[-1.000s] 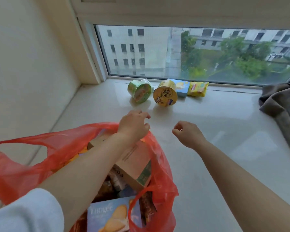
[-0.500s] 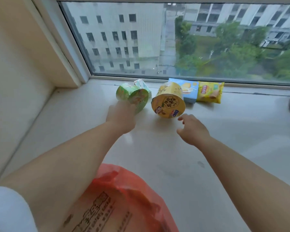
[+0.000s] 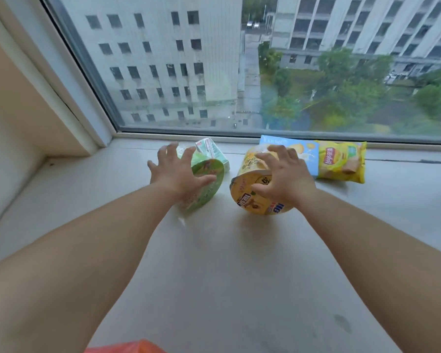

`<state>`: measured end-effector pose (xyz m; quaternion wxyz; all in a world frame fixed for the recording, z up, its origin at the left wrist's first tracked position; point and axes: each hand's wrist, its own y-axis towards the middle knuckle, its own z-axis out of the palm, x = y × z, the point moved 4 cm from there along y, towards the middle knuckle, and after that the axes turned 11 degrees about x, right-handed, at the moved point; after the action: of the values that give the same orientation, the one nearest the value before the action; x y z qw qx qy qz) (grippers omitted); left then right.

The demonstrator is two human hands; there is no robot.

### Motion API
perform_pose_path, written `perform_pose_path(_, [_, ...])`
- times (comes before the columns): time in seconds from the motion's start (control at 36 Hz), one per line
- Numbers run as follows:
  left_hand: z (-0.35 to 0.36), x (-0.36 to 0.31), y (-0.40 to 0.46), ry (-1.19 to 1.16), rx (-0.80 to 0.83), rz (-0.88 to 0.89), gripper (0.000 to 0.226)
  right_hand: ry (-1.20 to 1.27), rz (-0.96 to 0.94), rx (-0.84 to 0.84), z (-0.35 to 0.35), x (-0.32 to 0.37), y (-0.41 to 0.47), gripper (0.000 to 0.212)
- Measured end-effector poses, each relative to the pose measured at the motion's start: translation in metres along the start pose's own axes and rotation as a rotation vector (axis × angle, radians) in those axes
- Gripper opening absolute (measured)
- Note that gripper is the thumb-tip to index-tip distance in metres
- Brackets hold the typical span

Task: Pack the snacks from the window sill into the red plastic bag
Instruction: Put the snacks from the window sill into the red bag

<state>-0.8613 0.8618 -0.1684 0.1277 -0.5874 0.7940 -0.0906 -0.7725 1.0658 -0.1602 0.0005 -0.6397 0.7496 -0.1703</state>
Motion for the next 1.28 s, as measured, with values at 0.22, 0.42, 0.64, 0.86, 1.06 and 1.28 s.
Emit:
perform_pose_path(0.22, [0.021,0.010,0.043,-0.308,0.126,-0.016,0.092,0.279,-0.057,0.161,0.001,-0.009,0.046,0.092])
perform_pose_path(0.42, [0.020,0.018,0.054,-0.371,0.160,0.012,0.089,0.224,0.003,0.297,0.000,-0.008,0.062,0.099])
perform_pose_path(0.64, [0.025,0.040,0.018,-0.363,0.186,-0.035,0.089,0.119,0.039,0.376,0.007,0.000,0.040,0.106])
perform_pose_path(0.86, [0.054,0.062,-0.068,-0.538,0.118,-0.259,0.098,-0.019,-0.008,0.516,0.029,0.032,-0.041,0.118])
perform_pose_path(1.06, [0.023,0.055,-0.129,-0.628,0.110,-0.341,0.092,-0.033,-0.031,0.415,0.029,0.050,-0.121,0.118])
perform_pose_path(1.28, [-0.040,0.065,-0.213,-0.867,0.006,-0.252,0.101,0.428,0.161,0.089,-0.003,0.034,-0.209,0.113])
